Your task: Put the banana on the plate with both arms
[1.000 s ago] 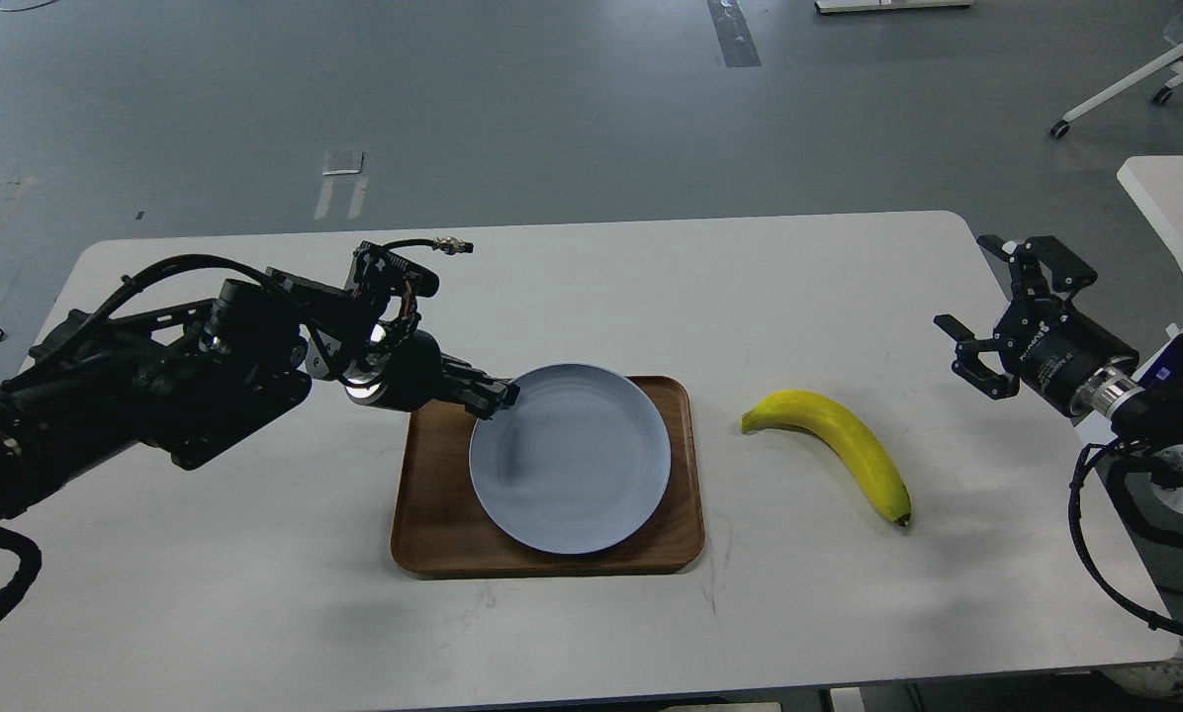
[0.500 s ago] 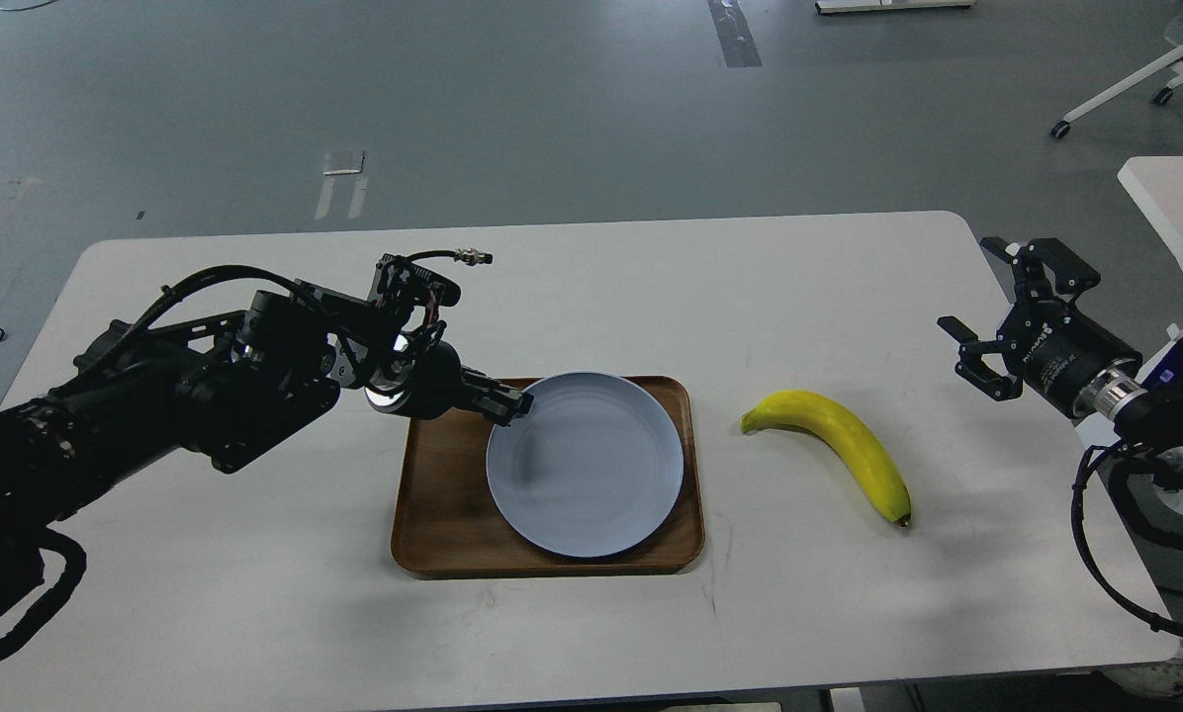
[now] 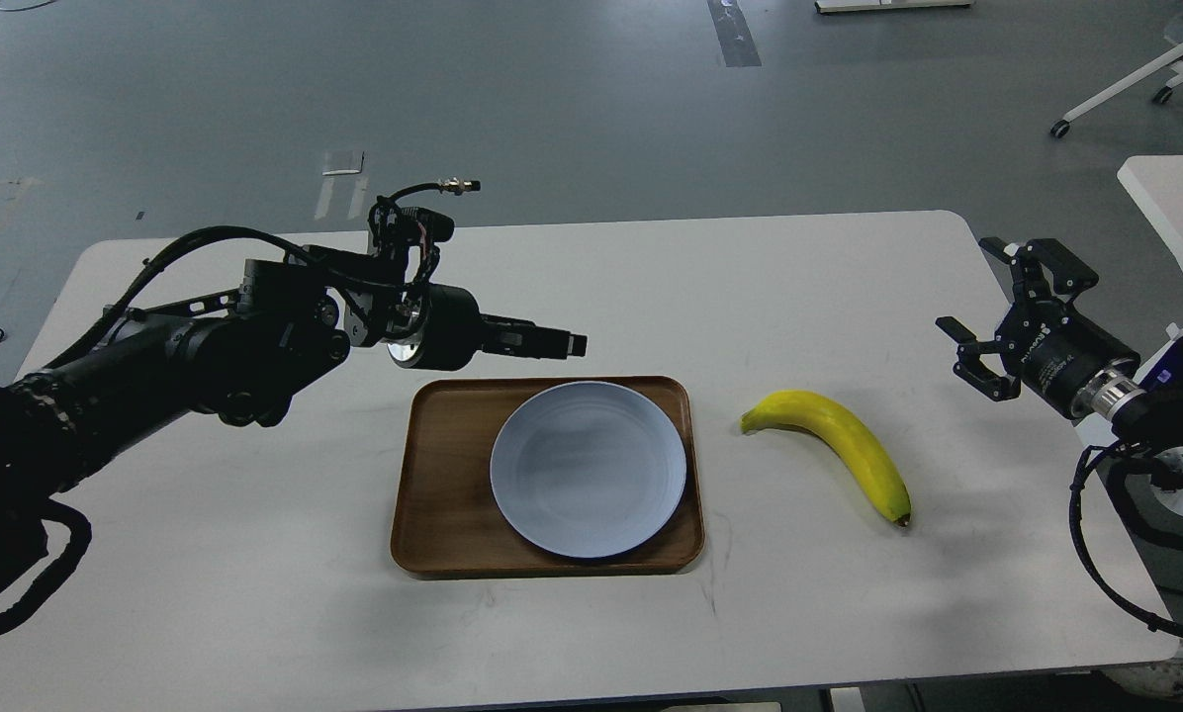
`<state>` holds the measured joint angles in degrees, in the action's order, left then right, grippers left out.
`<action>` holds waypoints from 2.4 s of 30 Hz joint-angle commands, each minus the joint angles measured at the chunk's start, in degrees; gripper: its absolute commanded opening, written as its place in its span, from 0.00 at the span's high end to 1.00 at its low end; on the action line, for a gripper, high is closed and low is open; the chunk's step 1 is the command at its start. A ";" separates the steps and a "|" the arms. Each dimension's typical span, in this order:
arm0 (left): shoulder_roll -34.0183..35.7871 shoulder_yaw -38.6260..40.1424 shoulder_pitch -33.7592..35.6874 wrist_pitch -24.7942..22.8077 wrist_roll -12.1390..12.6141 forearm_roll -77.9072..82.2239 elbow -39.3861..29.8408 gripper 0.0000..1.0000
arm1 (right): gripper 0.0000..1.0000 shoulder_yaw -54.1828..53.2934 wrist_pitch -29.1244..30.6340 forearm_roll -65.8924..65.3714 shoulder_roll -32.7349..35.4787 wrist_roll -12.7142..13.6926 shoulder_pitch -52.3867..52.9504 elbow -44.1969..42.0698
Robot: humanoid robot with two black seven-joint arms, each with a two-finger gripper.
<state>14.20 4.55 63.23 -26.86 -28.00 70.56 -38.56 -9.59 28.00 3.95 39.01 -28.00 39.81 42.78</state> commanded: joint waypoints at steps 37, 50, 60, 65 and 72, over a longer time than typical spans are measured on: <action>20.43 24.19 -25.96 -1.14 0.00 -66.16 -0.81 0.02 | 0.00 1.32 0.00 -32.82 2.47 0.00 9.57 -2.79; 20.43 24.19 -25.87 -1.14 0.00 -66.16 -0.81 0.02 | 0.00 10.00 0.00 -75.21 2.73 0.00 23.01 7.58; 19.99 24.10 -25.79 -1.14 0.00 -66.16 -0.81 0.02 | 0.00 20.65 0.00 -92.61 1.34 0.00 29.44 9.87; 20.07 24.11 -25.26 -1.14 0.00 -66.16 -0.81 0.02 | 0.01 25.48 0.00 -94.92 -2.09 0.00 30.41 9.87; 19.72 24.28 -25.17 -1.14 0.00 -66.25 -0.81 0.02 | 0.03 29.36 0.00 -95.10 -7.46 0.00 31.03 7.24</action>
<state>33.96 28.69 38.04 -28.00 -28.00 4.40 -39.37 19.13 27.99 -91.11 33.23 -28.00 70.83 51.09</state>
